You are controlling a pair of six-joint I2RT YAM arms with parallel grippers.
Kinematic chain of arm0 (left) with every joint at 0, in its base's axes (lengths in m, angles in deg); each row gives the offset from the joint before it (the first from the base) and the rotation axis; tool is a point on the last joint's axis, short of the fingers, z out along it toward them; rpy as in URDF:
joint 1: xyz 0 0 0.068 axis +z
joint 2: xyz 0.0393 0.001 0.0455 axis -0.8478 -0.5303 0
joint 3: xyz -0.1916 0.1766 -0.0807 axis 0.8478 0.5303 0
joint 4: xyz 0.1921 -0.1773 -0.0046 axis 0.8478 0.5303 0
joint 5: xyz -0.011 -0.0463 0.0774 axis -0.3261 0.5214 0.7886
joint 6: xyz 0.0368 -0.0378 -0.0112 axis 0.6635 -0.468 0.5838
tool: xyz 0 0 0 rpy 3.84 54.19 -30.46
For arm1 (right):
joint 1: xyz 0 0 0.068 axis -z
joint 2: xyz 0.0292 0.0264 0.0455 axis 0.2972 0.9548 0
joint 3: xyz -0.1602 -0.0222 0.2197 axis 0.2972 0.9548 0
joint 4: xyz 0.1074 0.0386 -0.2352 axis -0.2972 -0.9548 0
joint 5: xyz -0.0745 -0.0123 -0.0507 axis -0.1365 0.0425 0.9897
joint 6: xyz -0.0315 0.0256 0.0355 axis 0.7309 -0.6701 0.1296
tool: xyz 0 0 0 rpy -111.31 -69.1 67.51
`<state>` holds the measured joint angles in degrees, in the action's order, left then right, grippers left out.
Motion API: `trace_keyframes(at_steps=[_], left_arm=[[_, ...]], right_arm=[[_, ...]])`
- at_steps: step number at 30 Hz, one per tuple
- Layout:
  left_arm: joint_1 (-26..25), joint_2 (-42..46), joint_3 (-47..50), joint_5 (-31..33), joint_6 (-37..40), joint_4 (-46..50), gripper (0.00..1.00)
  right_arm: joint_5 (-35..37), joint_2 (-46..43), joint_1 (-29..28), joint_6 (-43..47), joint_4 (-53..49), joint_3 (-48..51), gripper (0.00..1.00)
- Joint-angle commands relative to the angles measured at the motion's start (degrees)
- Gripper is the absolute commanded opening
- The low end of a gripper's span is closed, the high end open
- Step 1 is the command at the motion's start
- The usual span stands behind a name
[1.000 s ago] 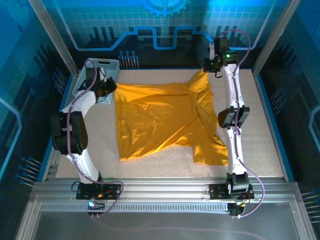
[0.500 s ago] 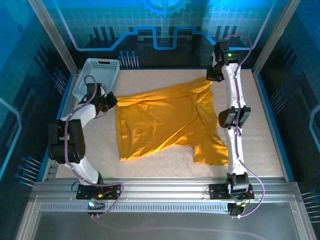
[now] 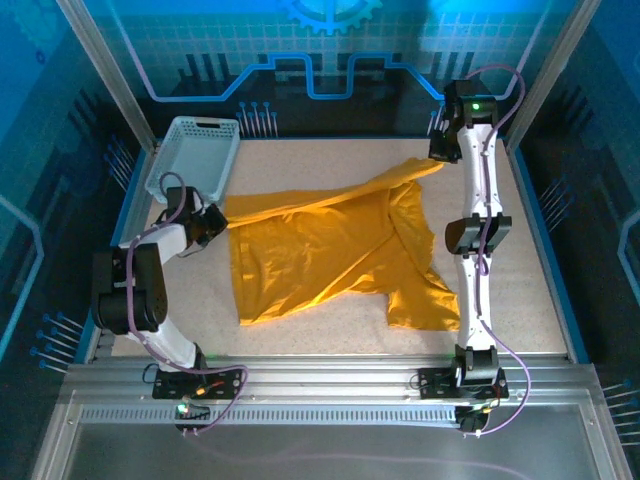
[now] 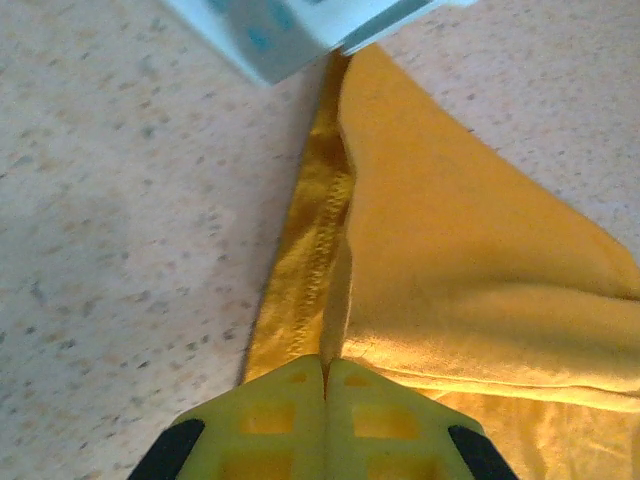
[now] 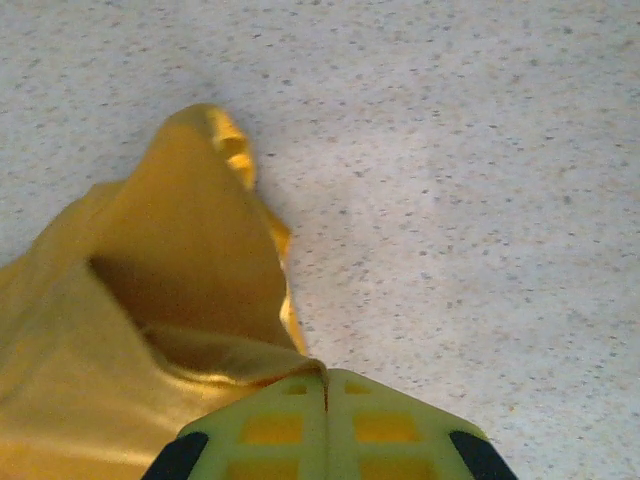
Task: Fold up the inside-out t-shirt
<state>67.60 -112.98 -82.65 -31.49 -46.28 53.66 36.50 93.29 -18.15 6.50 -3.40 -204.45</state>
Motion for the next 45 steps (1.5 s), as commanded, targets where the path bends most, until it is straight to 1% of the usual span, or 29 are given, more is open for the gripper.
trace_keyframes(at_steps=[1, 4, 6, 8, 12, 13, 14, 15, 17, 18, 19, 20, 23, 24, 28, 32, 34, 36, 37, 39, 42, 43, 44, 45], left_arm=[[0.5, 2.3, 1.8, -2.9, -1.3, -2.2, 0.0], [0.2, 2.4, 4.1, -5.7, -2.7, -3.8, 0.0], [0.1, 2.4, 5.7, -6.7, -3.5, -4.5, 0.0], [0.0, 3.0, 7.5, -7.2, -3.9, -5.5, 0.0], [-0.1, 4.6, 9.4, -6.7, -3.9, -5.5, 0.0], [-0.1, 5.0, 9.7, -6.5, -3.9, -5.5, 0.0], [-0.2, 5.3, 9.9, -6.4, -3.8, -5.4, 0.0], [-0.2, 5.6, 9.9, -6.2, -4.0, -5.1, 0.0], [-0.2, 6.1, 10.0, -6.4, -4.1, -5.2, 0.0], [-0.3, 6.2, 10.0, -6.5, -4.2, -5.0, 0.01], [-0.4, 6.3, 9.9, -6.5, -4.2, -4.8, 0.02], [-0.4, 6.4, 9.8, -6.6, -4.4, -4.6, 0.02], [-0.5, 7.2, 10.4, -6.0, -4.9, -4.9, 0.01], [-0.5, 7.7, 11.0, -5.6, -5.4, -5.5, 0.01], [-0.5, 10.0, 13.9, -4.5, -7.3, -6.8, 0.0], [-0.6, 11.8, 16.0, -4.4, -8.0, -6.6, 0.02], [-0.6, 11.9, 16.7, -4.5, -8.1, -6.5, 0.04], [-0.6, 11.0, 17.0, -5.1, -8.1, -6.5, 0.1], [-0.6, 10.7, 17.0, -5.3, -8.1, -6.2, 0.12], [-0.6, 10.7, 17.2, -5.3, -8.0, -5.7, 0.16], [-0.5, 14.0, 16.8, -1.3, -7.3, -2.0, 0.27], [-0.5, 15.7, 16.0, 1.2, -6.8, 0.5, 0.34], [-0.5, 17.6, 14.6, 5.0, -6.5, 4.3, 0.45], [-0.5, 19.2, 13.4, 7.7, -5.9, 7.0, 0.48]], right_arm=[[4.7, -3.8, -0.3, -1.3, -9.7, -2.6, 0.0], [4.5, -4.9, 0.2, -1.7, -9.7, -2.5, 0.0], [5.6, -6.6, 0.3, -2.0, -9.7, 0.2, 0.0], [6.9, -8.7, 0.1, -2.3, -9.7, 4.5, 0.0], [13.4, -13.8, -1.4, -3.8, -9.0, 15.8, 0.0], [14.0, -15.8, -1.8, -3.5, -7.2, 20.6, 0.0], [13.1, -20.7, -2.2, -2.6, -1.7, 30.4, 0.0], [9.1, -26.5, -2.2, -1.4, 7.3, 43.2, 0.0], [0.8, -37.8, -0.9, -1.3, 22.9, 63.4, 0.0], [-0.4, -41.1, -0.8, -1.1, 27.4, 69.8, 0.04], [-0.7, -42.3, -0.9, -1.0, 29.0, 72.6, 0.06], [-1.7, -42.4, -0.9, -0.9, 30.0, 74.3, 0.06], [-10.6, -40.9, 0.0, -0.4, 33.6, 77.0, 0.05], [-11.8, -40.7, 0.1, -0.9, 34.8, 77.8, 0.03], [-10.7, -42.5, 0.9, -4.2, 38.4, 82.7, 0.01], [-14.2, -46.0, 4.8, -7.6, 44.2, 91.1, 0.01], [-14.5, -47.2, 5.4, -7.6, 46.2, 94.1, 0.01], [-15.0, -47.7, 5.5, -7.2, 46.6, 95.2, 0.01], [-14.9, -48.0, 5.5, -7.1, 46.7, 95.8, 0.03], [-13.8, -48.3, 5.5, -6.8, 46.4, 96.4, 0.16], [-11.6, -48.7, 6.1, -6.2, 45.1, 95.7, 0.23], [-10.9, -49.0, 6.2, -6.1, 44.9, 95.3, 0.3], [-9.9, -49.4, 6.2, -6.2, 44.4, 94.6, 0.36], [-9.5, -49.7, 6.0, -5.9, 44.4, 93.9, 0.4]])
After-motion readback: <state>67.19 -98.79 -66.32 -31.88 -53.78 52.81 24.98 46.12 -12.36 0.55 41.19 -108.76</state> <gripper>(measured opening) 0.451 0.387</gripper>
